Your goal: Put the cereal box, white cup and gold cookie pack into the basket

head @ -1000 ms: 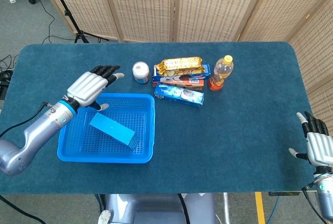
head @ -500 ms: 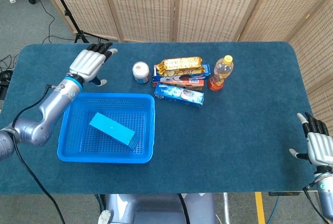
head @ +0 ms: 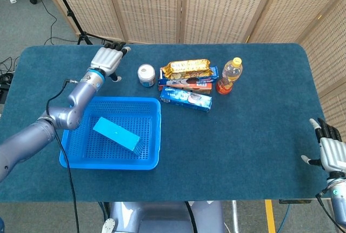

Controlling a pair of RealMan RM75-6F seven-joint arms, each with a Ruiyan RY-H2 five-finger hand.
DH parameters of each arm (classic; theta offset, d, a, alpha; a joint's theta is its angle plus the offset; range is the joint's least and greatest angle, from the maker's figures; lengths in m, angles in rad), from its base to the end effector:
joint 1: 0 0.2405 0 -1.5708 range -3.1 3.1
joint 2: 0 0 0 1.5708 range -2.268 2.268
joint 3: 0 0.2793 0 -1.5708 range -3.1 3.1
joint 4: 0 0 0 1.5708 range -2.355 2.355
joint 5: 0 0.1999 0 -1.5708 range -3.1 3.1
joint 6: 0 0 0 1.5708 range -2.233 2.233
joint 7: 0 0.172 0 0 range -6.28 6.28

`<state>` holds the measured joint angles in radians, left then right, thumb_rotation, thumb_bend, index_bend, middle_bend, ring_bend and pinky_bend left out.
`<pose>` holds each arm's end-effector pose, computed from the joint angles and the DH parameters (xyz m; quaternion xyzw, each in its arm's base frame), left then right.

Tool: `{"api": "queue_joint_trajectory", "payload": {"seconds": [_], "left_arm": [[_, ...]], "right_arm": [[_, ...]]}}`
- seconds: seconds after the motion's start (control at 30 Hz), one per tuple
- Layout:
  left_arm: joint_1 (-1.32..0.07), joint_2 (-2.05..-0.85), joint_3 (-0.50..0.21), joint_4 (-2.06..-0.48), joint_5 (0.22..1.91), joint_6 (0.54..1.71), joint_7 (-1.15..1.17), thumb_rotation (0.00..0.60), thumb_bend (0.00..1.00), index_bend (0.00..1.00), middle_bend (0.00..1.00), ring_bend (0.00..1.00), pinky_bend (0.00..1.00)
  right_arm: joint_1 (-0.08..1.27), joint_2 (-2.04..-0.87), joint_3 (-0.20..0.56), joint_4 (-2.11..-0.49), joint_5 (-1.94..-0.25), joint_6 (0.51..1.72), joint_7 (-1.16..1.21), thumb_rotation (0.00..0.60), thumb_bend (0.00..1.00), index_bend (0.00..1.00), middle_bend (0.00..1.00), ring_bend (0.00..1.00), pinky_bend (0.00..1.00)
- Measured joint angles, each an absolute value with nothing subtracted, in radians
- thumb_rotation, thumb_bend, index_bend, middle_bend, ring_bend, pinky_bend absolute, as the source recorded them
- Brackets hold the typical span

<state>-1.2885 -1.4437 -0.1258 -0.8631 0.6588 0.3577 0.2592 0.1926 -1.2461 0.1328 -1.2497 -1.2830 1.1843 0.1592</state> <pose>-0.0959 0.5717 0.0753 -0.7528 -0.3601 -0.2508 0.4906 -0.4097 -0.2661 0.1665 0.5537 -0.4561 0.3165 0.6207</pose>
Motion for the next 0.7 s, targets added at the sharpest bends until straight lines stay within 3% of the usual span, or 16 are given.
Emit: {"api": "queue_joint_trajectory", "payload": {"seconds": [0.3, 0.7], "left_arm": [[-1.344, -1.621, -0.122, -0.574, 0.668, 0.213, 0.199, 0.6, 0.21, 0.0, 0.0, 0.0, 0.1], [-1.376, -1.772, -0.143, -0.353, 0.777, 0.128, 0.118, 0.6, 0.21, 0.03, 0.0, 0.0, 0.1]], "right_arm": [[0.197, -1.256, 0.132, -1.223, -1.279, 1.163, 0.184, 0.6, 0.16, 0.0, 0.0, 0.0, 0.04], [0.202, -1.264, 0.131, -1.207, -1.273, 1.143, 0.192, 0.6, 0.16, 0.0, 0.0, 0.0, 0.05]]}}
